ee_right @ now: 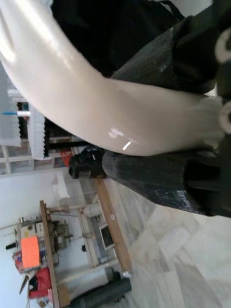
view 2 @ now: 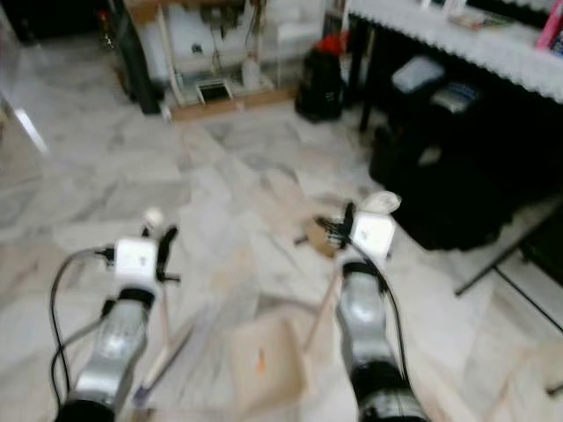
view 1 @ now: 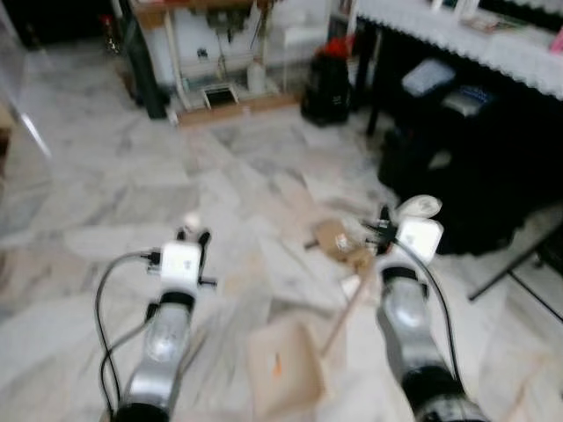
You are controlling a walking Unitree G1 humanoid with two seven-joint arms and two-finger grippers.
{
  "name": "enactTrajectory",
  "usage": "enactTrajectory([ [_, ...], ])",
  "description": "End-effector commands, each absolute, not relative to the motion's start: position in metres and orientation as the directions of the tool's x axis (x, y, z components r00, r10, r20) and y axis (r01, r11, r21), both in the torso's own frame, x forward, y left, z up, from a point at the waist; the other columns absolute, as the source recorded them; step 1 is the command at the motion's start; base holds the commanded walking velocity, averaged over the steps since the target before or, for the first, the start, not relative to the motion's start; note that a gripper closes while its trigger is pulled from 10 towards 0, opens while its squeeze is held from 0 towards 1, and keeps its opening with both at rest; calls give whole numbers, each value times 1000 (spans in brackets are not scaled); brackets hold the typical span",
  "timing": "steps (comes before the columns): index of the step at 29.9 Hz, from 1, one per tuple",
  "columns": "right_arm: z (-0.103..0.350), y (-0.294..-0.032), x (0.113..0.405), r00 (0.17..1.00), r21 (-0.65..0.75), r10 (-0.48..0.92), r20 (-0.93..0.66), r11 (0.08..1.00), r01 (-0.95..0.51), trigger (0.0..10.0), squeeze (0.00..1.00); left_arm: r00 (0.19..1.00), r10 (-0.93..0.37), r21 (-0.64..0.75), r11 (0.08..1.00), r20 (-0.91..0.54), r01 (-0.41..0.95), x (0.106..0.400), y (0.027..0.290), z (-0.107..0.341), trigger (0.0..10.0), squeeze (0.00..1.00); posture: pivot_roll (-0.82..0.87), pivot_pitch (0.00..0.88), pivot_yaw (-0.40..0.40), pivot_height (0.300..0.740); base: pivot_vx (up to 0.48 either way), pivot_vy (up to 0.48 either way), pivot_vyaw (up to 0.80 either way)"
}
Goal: Sweep floor
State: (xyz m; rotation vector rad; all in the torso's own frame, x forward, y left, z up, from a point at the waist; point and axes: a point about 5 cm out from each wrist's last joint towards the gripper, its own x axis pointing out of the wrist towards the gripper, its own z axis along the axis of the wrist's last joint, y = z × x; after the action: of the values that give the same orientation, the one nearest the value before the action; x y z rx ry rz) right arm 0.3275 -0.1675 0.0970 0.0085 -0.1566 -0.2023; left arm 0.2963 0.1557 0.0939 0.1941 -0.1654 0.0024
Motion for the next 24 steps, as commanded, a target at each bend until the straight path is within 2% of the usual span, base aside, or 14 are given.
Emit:
enactTrajectory([
  [1, 111, -161, 333, 962, 24, -178, 207, 984, 177, 10000, 0, 978, -17, 205, 978, 209, -27, 300, 159, 104, 10000, 0, 92, 0, -30, 740, 289, 0, 0],
  [13, 110, -162, 334, 964, 29, -183, 191, 983, 181, 10000, 0, 978, -9, 199, 980, 208, -34, 300, 158, 105, 10000, 0, 93, 0, -39, 740, 292, 0, 0],
  [19, 109, -162, 335, 966, 22, -182, 184, 983, 181, 10000, 0, 978, -9, 195, 980, 207, -32, 299, 157, 104, 10000, 0, 92, 0, -40, 740, 292, 0, -761],
  [24, 109, -162, 334, 966, 18, -177, 190, 984, 176, 10000, 0, 979, -3, 193, 981, 206, -37, 299, 158, 103, 10000, 0, 91, 0, -43, 740, 293, 0, 0],
])
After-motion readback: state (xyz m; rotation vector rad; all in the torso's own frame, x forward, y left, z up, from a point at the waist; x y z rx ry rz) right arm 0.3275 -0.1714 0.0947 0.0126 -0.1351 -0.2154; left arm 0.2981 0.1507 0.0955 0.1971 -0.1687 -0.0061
